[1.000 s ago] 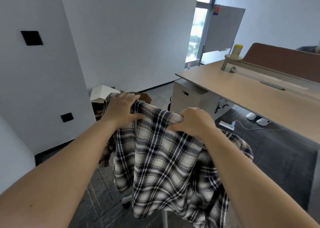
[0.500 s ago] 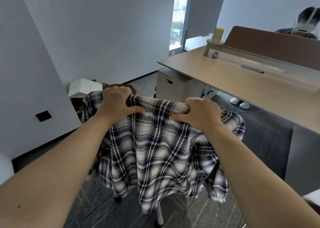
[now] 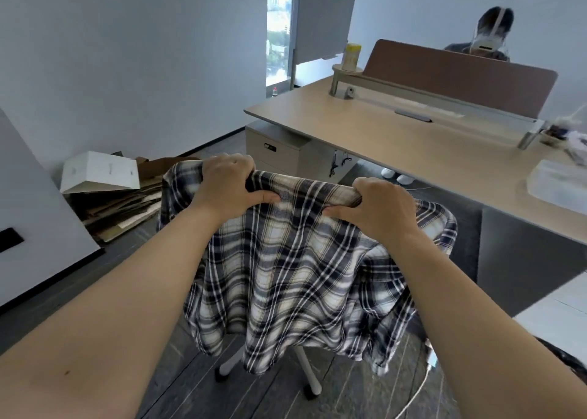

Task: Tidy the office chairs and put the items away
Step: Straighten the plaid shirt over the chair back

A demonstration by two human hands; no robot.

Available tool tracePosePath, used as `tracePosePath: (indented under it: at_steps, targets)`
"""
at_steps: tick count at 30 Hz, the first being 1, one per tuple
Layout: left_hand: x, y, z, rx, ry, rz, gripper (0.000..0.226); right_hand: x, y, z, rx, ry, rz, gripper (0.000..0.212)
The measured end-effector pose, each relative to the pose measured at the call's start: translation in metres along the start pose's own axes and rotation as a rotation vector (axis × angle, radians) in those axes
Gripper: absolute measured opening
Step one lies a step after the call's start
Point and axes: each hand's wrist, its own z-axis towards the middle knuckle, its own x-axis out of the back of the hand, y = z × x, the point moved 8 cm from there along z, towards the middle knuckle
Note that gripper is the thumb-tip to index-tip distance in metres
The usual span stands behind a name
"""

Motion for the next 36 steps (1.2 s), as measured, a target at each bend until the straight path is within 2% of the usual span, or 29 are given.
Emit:
tracePosePath:
  at_steps: [4,13,16,20,36]
  targets:
    - [-0.023,0.027,0.032,-0.074,0.011,-0.055,0.053,0.007,0.037,0.001,-0.103,0.092,-0.002,0.052]
    - [-0.072,0.078,0.102,-0.215,0.017,-0.104,0.093,0.011,0.115,0.016,-0.271,0.152,-0.037,0.057]
    - [-0.088,0.093,0.123,-0.224,0.001,-0.108,0.068,0.014,0.137,0.024,-0.311,0.162,-0.058,0.057]
    - [-0.112,0.116,0.158,-0.240,-0.011,-0.131,0.056,0.018,0.176,0.041,-0.354,0.167,-0.075,0.057]
    - [-0.199,0.181,0.296,-0.268,-0.076,-0.178,0.053,0.013,0.314,0.127,-0.415,0.212,-0.120,0.057]
